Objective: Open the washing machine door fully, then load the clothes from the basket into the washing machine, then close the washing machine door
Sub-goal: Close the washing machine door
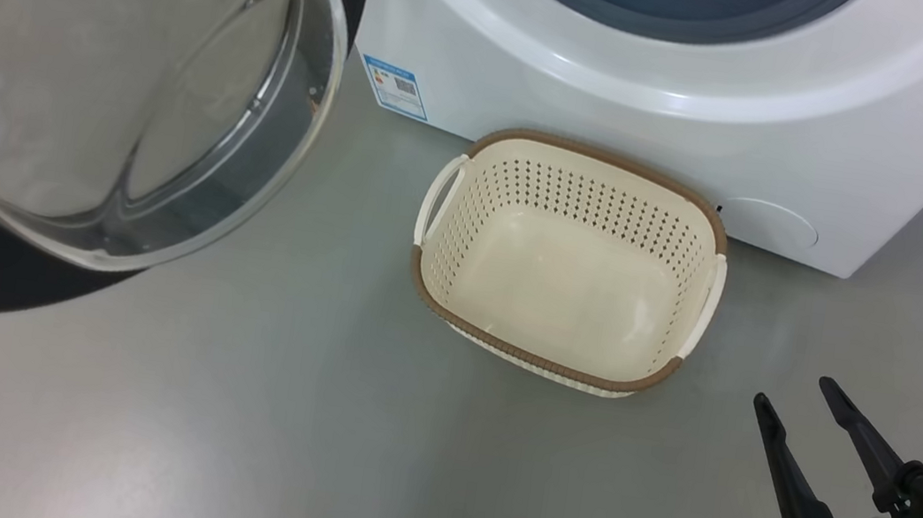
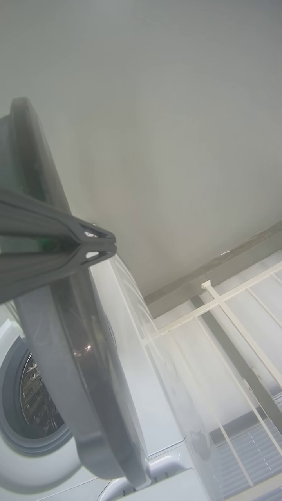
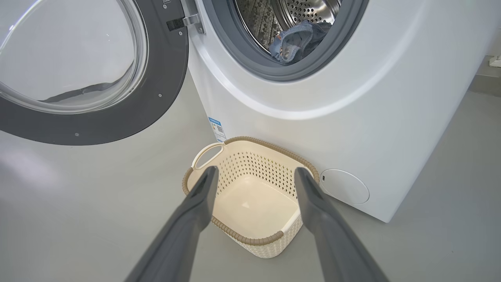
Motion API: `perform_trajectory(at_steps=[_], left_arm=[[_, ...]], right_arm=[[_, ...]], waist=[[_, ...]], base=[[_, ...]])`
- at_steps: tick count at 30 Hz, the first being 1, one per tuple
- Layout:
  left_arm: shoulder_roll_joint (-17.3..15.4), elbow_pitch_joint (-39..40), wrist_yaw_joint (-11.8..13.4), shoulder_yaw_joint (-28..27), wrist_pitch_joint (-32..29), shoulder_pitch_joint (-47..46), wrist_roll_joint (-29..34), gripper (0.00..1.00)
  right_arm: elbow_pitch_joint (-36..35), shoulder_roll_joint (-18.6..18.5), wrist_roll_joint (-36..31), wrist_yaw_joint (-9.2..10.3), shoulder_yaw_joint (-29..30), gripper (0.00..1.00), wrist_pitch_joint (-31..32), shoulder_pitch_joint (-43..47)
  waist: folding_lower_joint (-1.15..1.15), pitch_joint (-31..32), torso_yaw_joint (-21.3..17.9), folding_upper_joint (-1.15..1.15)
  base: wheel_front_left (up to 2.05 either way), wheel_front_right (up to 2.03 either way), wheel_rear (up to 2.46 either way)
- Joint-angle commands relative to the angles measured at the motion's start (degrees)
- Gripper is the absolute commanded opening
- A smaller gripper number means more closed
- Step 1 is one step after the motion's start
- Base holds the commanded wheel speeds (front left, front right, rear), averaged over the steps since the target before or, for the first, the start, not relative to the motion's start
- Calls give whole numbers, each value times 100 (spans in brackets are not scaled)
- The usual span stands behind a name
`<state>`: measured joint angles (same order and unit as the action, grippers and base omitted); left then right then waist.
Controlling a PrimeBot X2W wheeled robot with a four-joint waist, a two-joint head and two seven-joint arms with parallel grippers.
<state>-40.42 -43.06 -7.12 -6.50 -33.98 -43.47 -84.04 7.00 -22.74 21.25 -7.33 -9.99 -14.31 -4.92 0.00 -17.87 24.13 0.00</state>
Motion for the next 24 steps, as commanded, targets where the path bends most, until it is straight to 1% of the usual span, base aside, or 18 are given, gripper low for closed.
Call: perform_trajectory(at_steps=[1,5,7,16,24], left_arm=[[-203,292,-36,-4,-254,8,-97,0],[-224,516,-36,65,-428,99,-126,0],[-268,736,-36,165,-659,225,-142,0],[-211,1266,-36,311,-1236,484,-399,0],[-207,1876,-36,419,-1608,678,-553,0]], right_arm=[[-100,-20,-31,-16,-86,100,-69,-9],[-90,13,-30,-16,-92,100,-69,18],[-77,44,-26,-16,-112,100,-69,36],[-51,96,-7,-16,-100,100,-69,108],[-47,153,-7,-16,-77,100,-69,161]], waist=[[0,70,34,0],[0,148,61,0],[0,219,71,0],[0,382,113,0],[0,515,138,0]], base=[[0,0,0],[0,0,0],[0,0,0],[0,0,0],[0,0,0]])
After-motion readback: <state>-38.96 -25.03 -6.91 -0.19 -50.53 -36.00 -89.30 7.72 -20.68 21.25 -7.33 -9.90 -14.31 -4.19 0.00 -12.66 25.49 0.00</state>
